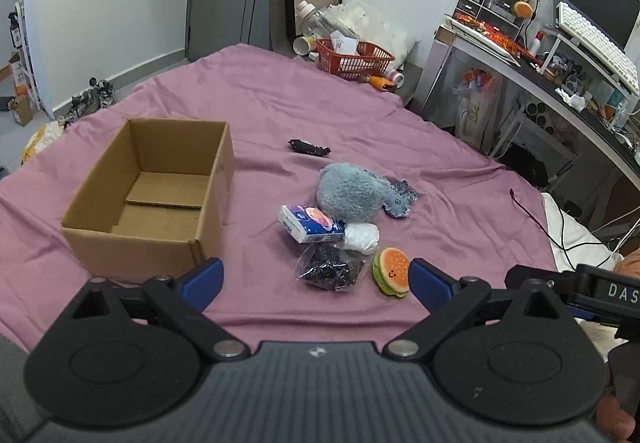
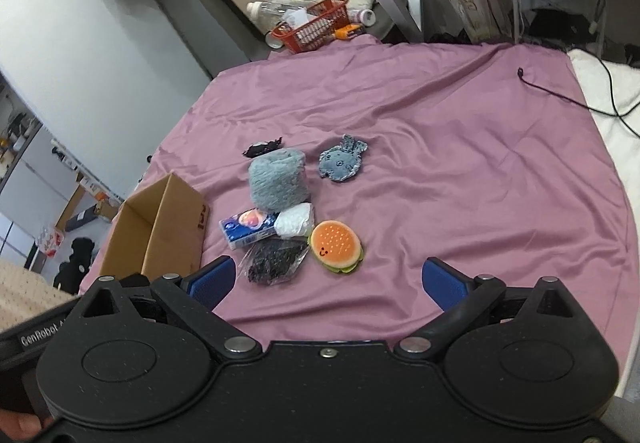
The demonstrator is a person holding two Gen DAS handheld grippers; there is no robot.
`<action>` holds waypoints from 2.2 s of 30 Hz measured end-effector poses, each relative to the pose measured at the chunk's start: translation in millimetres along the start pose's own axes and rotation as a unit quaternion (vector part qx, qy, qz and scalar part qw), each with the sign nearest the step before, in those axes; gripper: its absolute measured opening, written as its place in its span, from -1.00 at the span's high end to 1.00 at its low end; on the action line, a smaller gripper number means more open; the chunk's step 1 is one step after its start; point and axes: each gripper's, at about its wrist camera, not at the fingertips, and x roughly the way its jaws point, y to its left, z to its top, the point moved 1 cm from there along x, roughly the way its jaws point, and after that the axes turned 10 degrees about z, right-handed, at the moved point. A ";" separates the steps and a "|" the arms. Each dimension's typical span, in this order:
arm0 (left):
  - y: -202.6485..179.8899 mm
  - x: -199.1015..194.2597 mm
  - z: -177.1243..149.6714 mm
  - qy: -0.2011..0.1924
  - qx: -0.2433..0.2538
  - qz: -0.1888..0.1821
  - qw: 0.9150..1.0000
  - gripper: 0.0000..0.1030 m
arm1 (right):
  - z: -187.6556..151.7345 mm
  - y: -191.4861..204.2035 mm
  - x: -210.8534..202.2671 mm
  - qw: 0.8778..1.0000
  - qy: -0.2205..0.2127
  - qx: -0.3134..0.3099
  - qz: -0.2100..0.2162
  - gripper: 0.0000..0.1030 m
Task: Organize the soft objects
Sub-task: 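Grasp the black bag with the left tool while the right tool grasps the burger plush, then carry the black bag and burger plush into the box and release both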
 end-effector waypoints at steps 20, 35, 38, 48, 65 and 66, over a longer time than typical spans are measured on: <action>-22.2 100.7 12.1 0.050 -0.001 -0.017 0.999 -0.61 | 21.6 -37.4 87.9 0.994 0.030 0.103 0.000 -0.40; -14.9 185.4 -0.5 0.127 -0.008 -0.036 0.991 -0.39 | 7.6 -43.8 156.2 0.991 0.113 0.060 -0.045 -0.40; -9.7 192.6 -3.2 0.142 -0.024 -0.053 0.988 -0.38 | 2.5 -39.6 165.5 0.990 0.126 0.033 -0.045 -0.41; -4.8 193.8 -12.9 0.137 -0.042 -0.053 0.988 -0.30 | 5.3 -38.4 170.4 0.991 0.131 0.018 -0.034 -0.45; 7.5 155.8 -4.2 0.120 -0.080 -0.098 0.985 0.30 | 1.8 -29.4 167.1 0.990 0.124 -0.020 -0.059 0.29; 8.4 151.5 -3.0 0.117 -0.080 -0.098 0.985 0.30 | 2.0 -27.7 163.1 0.991 0.120 -0.019 -0.056 0.33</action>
